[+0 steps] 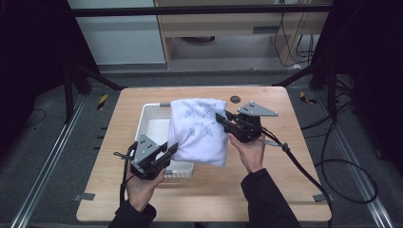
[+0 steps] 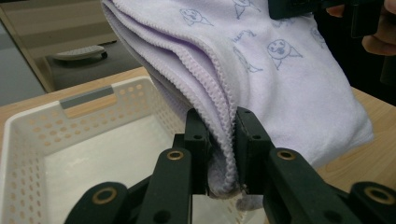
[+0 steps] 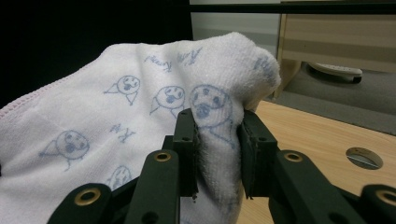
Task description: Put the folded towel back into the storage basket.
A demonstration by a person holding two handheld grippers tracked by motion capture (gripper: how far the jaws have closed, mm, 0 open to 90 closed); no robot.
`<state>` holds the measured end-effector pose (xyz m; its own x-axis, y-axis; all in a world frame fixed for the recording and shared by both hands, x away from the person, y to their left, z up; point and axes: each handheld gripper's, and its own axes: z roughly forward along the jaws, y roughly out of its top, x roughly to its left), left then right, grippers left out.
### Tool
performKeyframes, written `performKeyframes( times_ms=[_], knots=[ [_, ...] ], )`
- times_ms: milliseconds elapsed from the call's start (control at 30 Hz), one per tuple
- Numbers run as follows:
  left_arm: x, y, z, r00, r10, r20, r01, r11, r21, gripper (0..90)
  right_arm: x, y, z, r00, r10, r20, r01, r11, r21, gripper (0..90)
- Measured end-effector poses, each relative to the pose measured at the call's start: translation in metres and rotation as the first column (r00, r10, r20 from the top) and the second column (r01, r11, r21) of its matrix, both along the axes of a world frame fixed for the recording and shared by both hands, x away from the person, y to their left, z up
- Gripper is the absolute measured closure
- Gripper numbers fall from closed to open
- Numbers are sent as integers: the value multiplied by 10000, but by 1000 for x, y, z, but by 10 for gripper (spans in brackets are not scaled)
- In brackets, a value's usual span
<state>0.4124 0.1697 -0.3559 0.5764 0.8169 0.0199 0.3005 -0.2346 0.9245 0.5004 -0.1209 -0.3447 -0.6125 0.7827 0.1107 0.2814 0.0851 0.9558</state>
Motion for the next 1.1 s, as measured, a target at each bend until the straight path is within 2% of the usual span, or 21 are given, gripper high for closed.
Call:
performKeyframes(
  times_ms=[533, 633, 833, 1100],
  knots=[
    [1, 32, 0, 9988, 491, 15, -491, 9987, -117, 760, 14, 37, 1, 9992, 404, -30, -404, 9992, 2, 711],
    [2, 38, 0, 9983, 579, 4, -579, 9982, -155, 760, 16, 40, 1, 9987, 498, -106, -496, 9985, 241, 712],
    [4, 49, -2, 9965, 841, -39, -841, 9964, -66, 760, 23, 55, -2, 9980, 620, -158, -617, 9980, 141, 712],
    [9, 71, -7, 9913, 1293, -231, -1298, 9913, -203, 760, 34, 83, -8, 9967, 780, -211, -781, 9969, -30, 711]
  ],
)
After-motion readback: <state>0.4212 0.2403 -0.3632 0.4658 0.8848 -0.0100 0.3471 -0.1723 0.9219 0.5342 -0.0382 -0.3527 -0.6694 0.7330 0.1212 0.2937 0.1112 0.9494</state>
